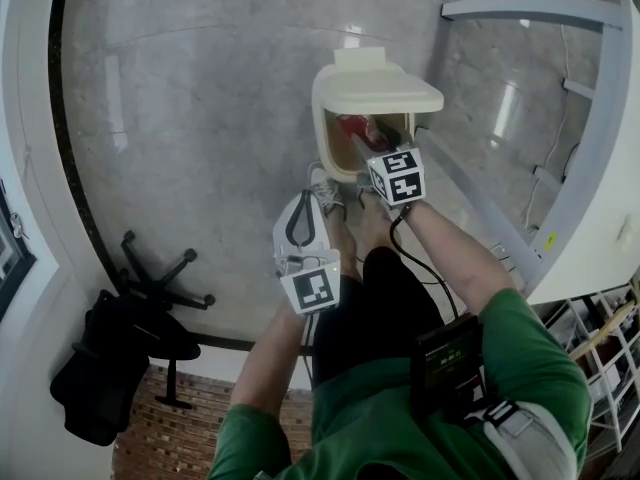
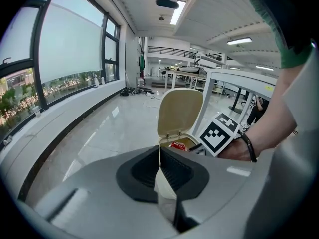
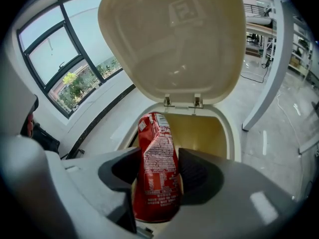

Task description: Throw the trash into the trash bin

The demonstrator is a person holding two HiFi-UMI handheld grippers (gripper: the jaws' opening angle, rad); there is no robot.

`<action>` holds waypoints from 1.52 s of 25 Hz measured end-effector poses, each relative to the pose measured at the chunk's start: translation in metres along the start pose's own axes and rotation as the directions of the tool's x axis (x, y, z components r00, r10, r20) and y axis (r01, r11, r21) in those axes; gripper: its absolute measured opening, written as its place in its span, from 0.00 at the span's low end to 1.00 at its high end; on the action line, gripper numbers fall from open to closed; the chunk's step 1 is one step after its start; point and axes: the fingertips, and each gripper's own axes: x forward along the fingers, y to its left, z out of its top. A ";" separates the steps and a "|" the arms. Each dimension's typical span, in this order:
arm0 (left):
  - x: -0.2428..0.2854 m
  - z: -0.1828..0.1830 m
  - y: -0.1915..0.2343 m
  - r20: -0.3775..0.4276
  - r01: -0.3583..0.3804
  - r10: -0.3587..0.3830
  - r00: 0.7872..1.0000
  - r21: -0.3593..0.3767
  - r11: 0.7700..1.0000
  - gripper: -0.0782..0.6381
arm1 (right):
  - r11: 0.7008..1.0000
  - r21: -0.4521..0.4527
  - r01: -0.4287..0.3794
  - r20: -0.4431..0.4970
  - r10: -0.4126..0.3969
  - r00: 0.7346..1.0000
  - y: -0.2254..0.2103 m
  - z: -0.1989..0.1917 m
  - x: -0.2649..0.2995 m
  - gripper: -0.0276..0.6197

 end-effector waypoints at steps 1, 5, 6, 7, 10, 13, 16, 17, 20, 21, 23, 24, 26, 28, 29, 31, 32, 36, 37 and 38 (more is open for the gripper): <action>0.001 -0.002 0.001 -0.002 -0.002 0.002 1.000 -0.003 1.000 0.12 | 1.000 -0.002 0.003 -0.005 -0.003 1.000 -0.001 -0.002 0.004 0.40; 0.003 -0.009 0.003 -0.011 -0.009 0.009 1.000 -0.005 1.000 0.12 | 1.000 -0.004 0.022 -0.016 -0.022 1.000 -0.005 -0.006 0.013 0.40; 0.004 -0.011 0.003 -0.015 -0.011 0.011 1.000 -0.004 1.000 0.12 | 1.000 -0.004 0.027 -0.019 -0.027 0.999 -0.007 -0.008 0.015 0.40; 0.004 -0.012 0.002 -0.018 -0.012 0.012 1.000 -0.005 1.000 0.12 | 1.000 -0.005 0.030 -0.023 -0.031 0.999 -0.008 -0.009 0.016 0.41; 0.006 -0.016 0.001 -0.022 -0.013 0.012 1.000 -0.006 1.000 0.12 | 1.000 -0.004 0.027 -0.027 -0.027 0.999 -0.010 -0.010 0.022 0.41; 0.007 -0.016 -0.001 -0.021 -0.013 0.012 1.000 -0.010 1.000 0.12 | 1.000 -0.003 0.019 -0.025 -0.020 0.999 -0.010 -0.008 0.024 0.41; 0.007 -0.015 -0.002 -0.021 -0.013 0.013 1.000 -0.012 1.000 0.12 | 1.000 -0.008 0.010 -0.020 -0.010 1.000 -0.008 -0.005 0.025 0.43; 0.007 -0.016 -0.002 -0.022 -0.014 0.014 1.000 -0.013 1.000 0.12 | 1.000 -0.007 0.007 -0.019 -0.007 1.000 -0.008 -0.004 0.026 0.43; 0.009 -0.015 -0.001 -0.023 -0.017 0.017 1.000 -0.010 1.000 0.12 | 1.000 -0.004 -0.001 -0.016 0.001 1.000 -0.006 -0.001 0.025 0.43; 0.009 -0.014 -0.001 -0.022 -0.016 0.016 1.000 -0.006 1.000 0.12 | 1.000 -0.005 -0.003 -0.014 0.003 1.000 -0.005 0.000 0.023 0.43; 0.010 -0.009 -0.001 -0.014 -0.013 0.013 1.000 0.000 1.000 0.12 | 1.000 -0.008 -0.007 -0.006 0.007 1.000 -0.003 0.004 0.018 0.43; 0.010 -0.007 -0.002 -0.009 -0.011 0.011 1.000 0.003 1.000 0.12 | 1.000 -0.009 -0.010 -0.001 0.010 1.000 -0.002 0.006 0.014 0.43; 0.009 0.000 -0.004 0.003 -0.006 0.006 1.000 0.012 1.000 0.12 | 1.000 -0.011 -0.017 0.012 0.017 1.000 0.001 0.012 0.003 0.43; 0.006 0.011 -0.006 0.008 0.001 -0.001 1.000 0.021 1.000 0.12 | 1.000 -0.009 -0.030 0.028 0.030 0.999 0.006 0.019 -0.013 0.43; 0.004 0.018 -0.008 0.015 0.005 -0.006 1.000 0.028 1.000 0.12 | 0.999 -0.007 -0.039 0.038 0.039 0.999 0.009 0.024 -0.022 0.43; 0.002 0.032 -0.010 0.039 0.016 -0.018 0.999 0.052 0.999 0.12 | 0.998 -0.009 -0.055 0.059 0.055 0.997 0.014 0.035 -0.040 0.43; 0.001 0.039 -0.011 0.053 0.021 -0.025 0.998 0.070 0.997 0.12 | 0.998 -0.013 -0.060 0.070 0.061 0.996 0.016 0.041 -0.050 0.43; -0.017 0.072 -0.013 0.108 0.040 -0.052 0.993 0.114 0.993 0.12 | 0.996 -0.025 -0.086 0.112 0.089 0.990 0.035 0.063 -0.102 0.41; -0.024 0.080 -0.015 0.117 0.045 -0.058 0.991 0.110 0.993 0.12 | 0.995 -0.024 -0.093 0.124 0.096 0.988 0.041 0.069 -0.117 0.41; -0.030 0.087 -0.016 0.122 0.050 -0.063 0.991 0.110 0.993 0.12 | 0.995 -0.023 -0.098 0.139 0.100 0.985 0.046 0.075 -0.132 0.40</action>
